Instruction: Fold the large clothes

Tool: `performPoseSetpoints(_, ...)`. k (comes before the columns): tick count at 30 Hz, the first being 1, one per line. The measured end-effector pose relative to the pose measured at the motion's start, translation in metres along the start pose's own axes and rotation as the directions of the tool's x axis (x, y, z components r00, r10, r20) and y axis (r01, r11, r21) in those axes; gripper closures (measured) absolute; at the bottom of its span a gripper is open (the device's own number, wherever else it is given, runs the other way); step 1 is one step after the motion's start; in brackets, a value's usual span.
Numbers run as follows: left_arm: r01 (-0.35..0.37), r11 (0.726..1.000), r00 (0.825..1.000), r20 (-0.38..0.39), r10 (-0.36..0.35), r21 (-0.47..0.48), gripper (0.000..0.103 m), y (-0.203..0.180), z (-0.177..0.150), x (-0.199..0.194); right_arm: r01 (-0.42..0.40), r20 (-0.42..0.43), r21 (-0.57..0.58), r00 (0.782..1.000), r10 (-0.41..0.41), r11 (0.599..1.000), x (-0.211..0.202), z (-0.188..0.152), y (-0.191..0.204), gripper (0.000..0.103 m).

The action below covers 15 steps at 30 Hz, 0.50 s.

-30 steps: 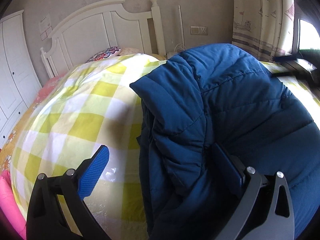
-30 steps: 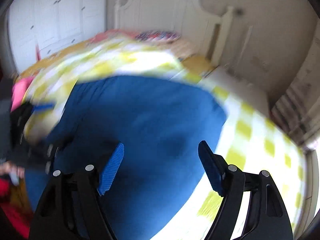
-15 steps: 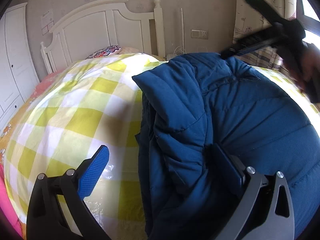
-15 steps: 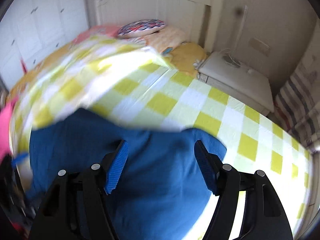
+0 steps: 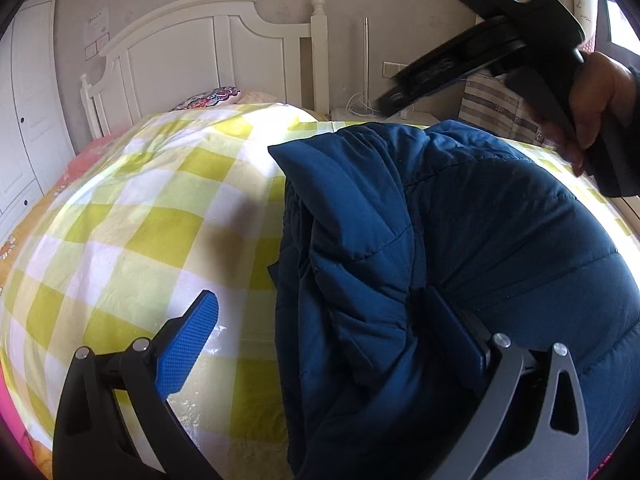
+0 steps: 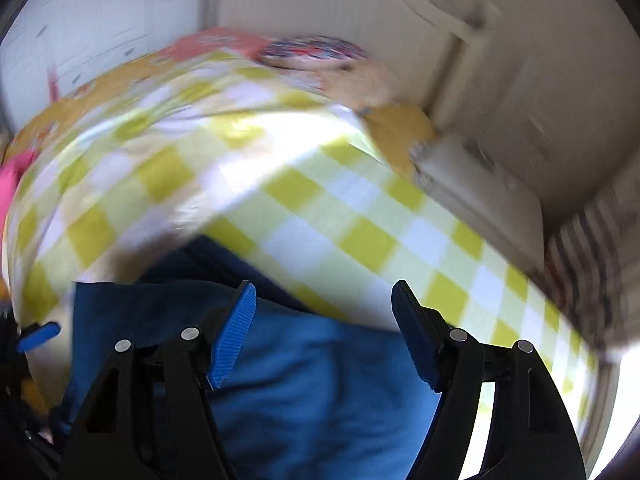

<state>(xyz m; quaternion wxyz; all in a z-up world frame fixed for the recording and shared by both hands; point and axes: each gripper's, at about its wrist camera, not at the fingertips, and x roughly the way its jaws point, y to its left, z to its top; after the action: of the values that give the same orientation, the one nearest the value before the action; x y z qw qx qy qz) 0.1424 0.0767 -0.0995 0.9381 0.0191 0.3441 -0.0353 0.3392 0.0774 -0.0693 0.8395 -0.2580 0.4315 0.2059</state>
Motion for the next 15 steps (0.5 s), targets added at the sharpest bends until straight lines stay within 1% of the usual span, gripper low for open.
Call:
performPoseSetpoints(1, -0.001, 1.000, 1.000, -0.001, 0.001, 0.002, 0.002, 0.000, 0.000, 0.000, 0.033, -0.061, -0.040, 0.998, -0.036, 0.999, 0.018, -0.001, 0.012, 0.034)
performPoseSetpoints(2, -0.002, 1.000, 1.000, -0.001, 0.002, 0.002, 0.002, 0.000, 0.000, 0.000, 0.081, -0.086, -0.075, 0.992, -0.087, 0.994, 0.032, -0.003, 0.022, 0.034)
performPoseSetpoints(4, 0.001, 1.000, 1.000, -0.011, -0.001, -0.012, 0.002, 0.003, 0.001, 0.002, 0.088, -0.081, -0.062, 0.992, -0.093, 0.994, 0.031, 0.000, 0.021, 0.034)
performPoseSetpoints(6, 0.022, 0.999, 1.000, -0.019, -0.023, -0.024, 0.002, 0.005, 0.000, 0.004, 0.073, -0.062, -0.042, 0.995, -0.075, 0.996, 0.019, -0.001, 0.016, 0.034)
performPoseSetpoints(7, 0.020, 1.000, 1.000, -0.018, -0.020, -0.021, 0.002, 0.004, 0.000, 0.003, 0.052, -0.036, -0.021, 0.998, -0.052, 0.998, 0.004, -0.005, 0.012, 0.034)
performPoseSetpoints(8, 0.016, 1.000, 1.000, -0.015, -0.016, -0.018, 0.002, 0.003, 0.000, 0.002, 0.031, 0.008, 0.005, 0.999, -0.031, 1.000, -0.015, -0.012, 0.008, 0.033)
performPoseSetpoints(9, 0.015, 1.000, 1.000, -0.014, -0.015, -0.018, 0.002, 0.004, -0.001, 0.002, 0.011, 0.079, 0.041, 0.997, -0.014, 0.999, -0.042, -0.026, 0.003, 0.027)
performPoseSetpoints(10, 0.016, 1.000, 1.000, -0.013, -0.016, -0.019, 0.002, 0.004, -0.001, 0.002, 0.008, 0.126, 0.064, 0.992, -0.017, 0.998, -0.062, -0.037, 0.003, 0.021)
performPoseSetpoints(11, 0.018, 1.000, 1.000, -0.012, -0.018, -0.021, 0.002, 0.004, -0.001, 0.002, 0.009, 0.171, 0.089, 0.985, -0.024, 0.996, -0.083, -0.053, 0.001, 0.013)
performPoseSetpoints(13, 0.025, 0.999, 1.000, -0.012, -0.026, -0.026, 0.002, 0.004, -0.002, 0.003, -0.016, 0.216, 0.104, 0.976, -0.007, 0.994, -0.108, -0.084, 0.001, 0.014)
performPoseSetpoints(14, 0.028, 0.999, 1.000, -0.012, -0.029, -0.028, 0.002, 0.004, -0.002, 0.003, -0.016, 0.227, 0.109, 0.974, -0.010, 0.994, -0.117, -0.105, 0.003, 0.014)
performPoseSetpoints(15, 0.029, 0.999, 0.999, -0.012, -0.030, -0.030, 0.002, 0.006, -0.001, 0.003, -0.003, 0.221, 0.122, 0.975, -0.024, 0.993, -0.117, -0.120, 0.002, 0.014)
